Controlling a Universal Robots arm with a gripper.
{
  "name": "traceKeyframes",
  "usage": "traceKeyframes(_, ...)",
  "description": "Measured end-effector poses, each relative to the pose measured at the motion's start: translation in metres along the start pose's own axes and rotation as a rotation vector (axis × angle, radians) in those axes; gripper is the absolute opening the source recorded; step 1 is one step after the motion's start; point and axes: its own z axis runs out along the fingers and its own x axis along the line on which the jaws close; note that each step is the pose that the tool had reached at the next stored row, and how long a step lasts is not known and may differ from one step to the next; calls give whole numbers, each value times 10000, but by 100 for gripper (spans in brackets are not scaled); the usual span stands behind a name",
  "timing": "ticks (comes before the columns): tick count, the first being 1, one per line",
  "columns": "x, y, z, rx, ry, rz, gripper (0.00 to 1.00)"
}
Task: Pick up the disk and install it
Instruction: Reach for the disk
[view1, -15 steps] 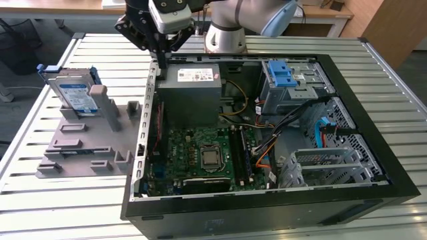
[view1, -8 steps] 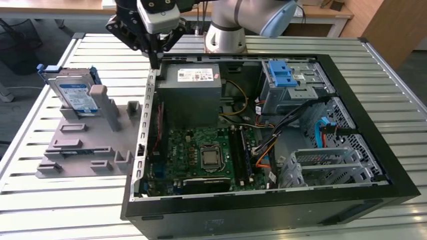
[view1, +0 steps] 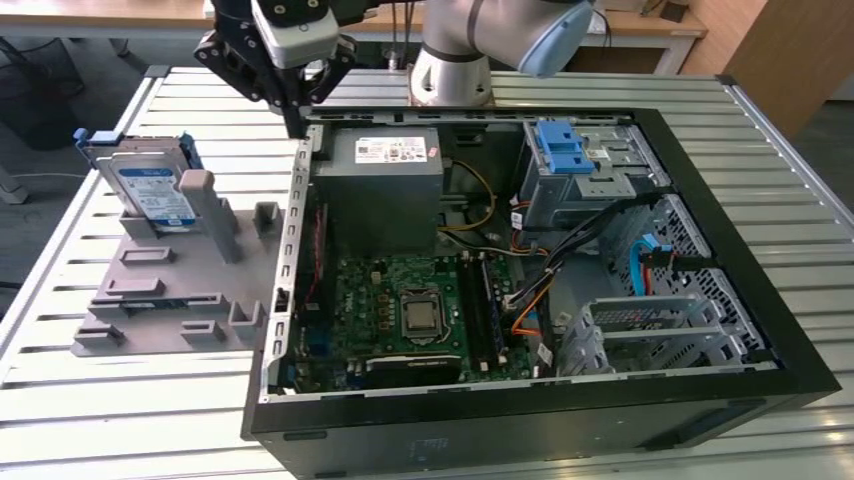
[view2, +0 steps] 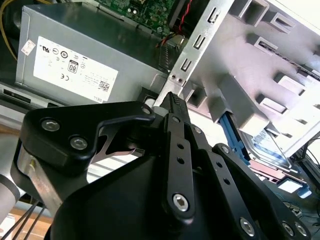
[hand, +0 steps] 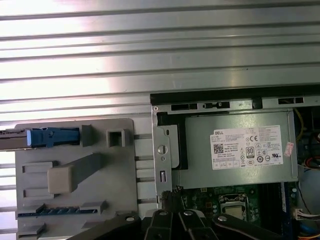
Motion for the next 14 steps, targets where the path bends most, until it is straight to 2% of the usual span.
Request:
traceKeyframes(8, 123, -10, 5, 2, 37, 2, 11)
traceKeyframes(14, 200, -16, 13, 14, 188, 8, 11)
